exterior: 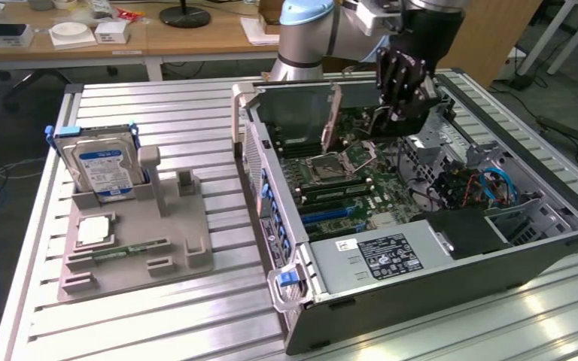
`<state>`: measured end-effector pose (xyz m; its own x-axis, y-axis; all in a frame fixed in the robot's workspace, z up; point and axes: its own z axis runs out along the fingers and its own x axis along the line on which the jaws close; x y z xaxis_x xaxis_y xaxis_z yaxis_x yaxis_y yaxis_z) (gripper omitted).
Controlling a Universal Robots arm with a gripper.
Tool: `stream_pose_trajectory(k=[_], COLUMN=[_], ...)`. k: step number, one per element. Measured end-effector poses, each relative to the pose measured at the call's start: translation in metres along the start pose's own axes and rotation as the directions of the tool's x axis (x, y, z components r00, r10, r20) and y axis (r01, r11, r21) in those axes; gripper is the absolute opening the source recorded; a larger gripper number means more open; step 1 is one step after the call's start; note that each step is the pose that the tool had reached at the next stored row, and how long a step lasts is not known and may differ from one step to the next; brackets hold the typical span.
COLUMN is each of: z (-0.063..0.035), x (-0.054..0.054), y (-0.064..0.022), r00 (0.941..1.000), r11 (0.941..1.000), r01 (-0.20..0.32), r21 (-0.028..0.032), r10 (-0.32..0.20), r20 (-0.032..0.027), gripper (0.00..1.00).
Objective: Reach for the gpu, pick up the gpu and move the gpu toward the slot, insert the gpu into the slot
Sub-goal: 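Insert the gpu into the slot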
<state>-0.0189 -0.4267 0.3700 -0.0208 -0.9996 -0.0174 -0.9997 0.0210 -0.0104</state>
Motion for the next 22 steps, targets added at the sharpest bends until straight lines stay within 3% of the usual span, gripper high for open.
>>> stream_pose_trajectory(k=[4, 11, 17, 22], z=[0.0059, 0.0121, 0.0194, 0.0284], x=[0.000, 0.015, 0.016, 0.016], y=[0.0140, 0.0144, 0.0254, 0.0283], r00=[1.0000, 1.0000, 1.0000, 1.0000], r11=[1.0000, 1.0000, 1.0000, 1.0000], r01=[0.000, 0.000, 0.000, 0.000], r21=[0.0000, -0.0001, 0.0011, 0.0051], r10=[0.000, 0.000, 0.000, 0.000], r20=[0.0001, 0.0000, 0.0000, 0.0002], gripper=[0.27, 0.27, 0.27, 0.27])
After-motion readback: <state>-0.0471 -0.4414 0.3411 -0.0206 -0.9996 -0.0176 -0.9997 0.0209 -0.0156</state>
